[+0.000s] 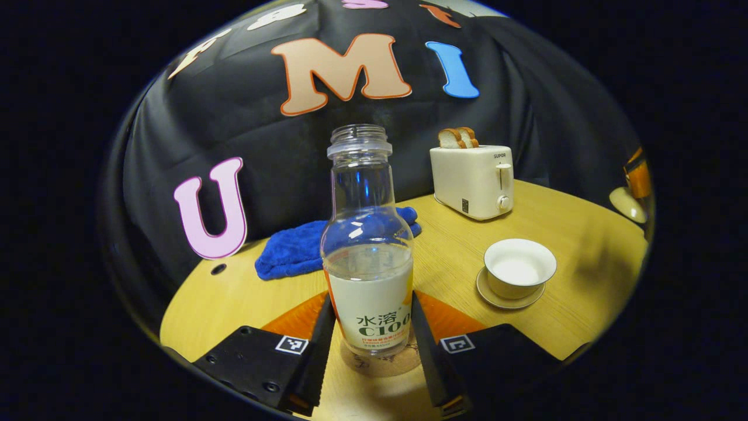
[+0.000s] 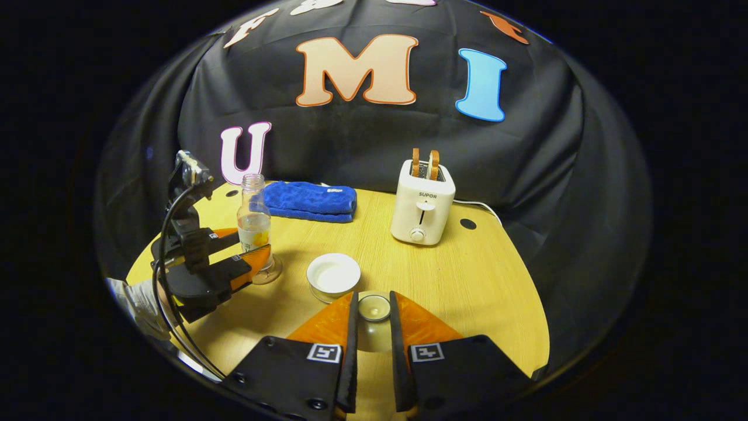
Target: Open the teacup lid with one hand, grasp the water bottle and pour water into the teacup with the other hand; after pouring, place the water bottle on the coaster and then close the teacup lid.
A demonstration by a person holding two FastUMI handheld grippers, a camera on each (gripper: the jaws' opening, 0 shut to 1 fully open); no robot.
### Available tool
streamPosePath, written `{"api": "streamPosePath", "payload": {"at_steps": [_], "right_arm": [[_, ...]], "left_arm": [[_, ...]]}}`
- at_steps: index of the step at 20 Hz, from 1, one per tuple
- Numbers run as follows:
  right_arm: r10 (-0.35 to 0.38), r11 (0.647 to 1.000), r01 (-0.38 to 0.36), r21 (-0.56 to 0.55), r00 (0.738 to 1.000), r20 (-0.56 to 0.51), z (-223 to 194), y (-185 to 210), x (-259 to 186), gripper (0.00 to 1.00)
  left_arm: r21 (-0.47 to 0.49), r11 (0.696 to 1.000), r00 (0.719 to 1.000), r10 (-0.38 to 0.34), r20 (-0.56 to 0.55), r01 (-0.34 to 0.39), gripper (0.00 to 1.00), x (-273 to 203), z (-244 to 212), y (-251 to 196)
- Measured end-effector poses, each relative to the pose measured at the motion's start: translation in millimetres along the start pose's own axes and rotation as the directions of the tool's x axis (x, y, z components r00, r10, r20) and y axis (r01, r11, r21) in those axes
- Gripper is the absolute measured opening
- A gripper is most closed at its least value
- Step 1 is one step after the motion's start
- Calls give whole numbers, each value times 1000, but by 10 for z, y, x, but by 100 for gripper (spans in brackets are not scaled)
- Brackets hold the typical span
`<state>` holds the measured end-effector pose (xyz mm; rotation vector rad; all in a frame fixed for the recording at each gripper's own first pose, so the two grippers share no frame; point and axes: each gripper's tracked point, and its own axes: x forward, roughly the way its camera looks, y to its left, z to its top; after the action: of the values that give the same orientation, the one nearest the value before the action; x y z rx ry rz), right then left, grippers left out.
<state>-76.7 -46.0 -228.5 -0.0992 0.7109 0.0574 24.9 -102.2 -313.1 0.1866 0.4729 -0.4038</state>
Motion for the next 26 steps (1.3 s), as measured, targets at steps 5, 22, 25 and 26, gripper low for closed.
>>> {"api": "streamPosePath", "payload": {"at_steps": [5,22,25,26], "right_arm": [[-12,1000,12,-10,1000,-13,-8,110,-10,27],[7,1000,-7,14,1000,-4,95,189,43,29],[16,1000,-16,12,1000,1,118,205,53,27],[19,1000,-19,11,1000,0,112,206,50,29]], "left_arm": [[-24,1000,1000,-13,20,13,67,67,-16,-8],[-61,998,1000,-4,5,4,70,-89,-118,-3],[-54,999,1000,-4,-2,4,73,-99,-128,5],[-54,999,1000,-2,-5,2,73,-100,-132,11]]}}
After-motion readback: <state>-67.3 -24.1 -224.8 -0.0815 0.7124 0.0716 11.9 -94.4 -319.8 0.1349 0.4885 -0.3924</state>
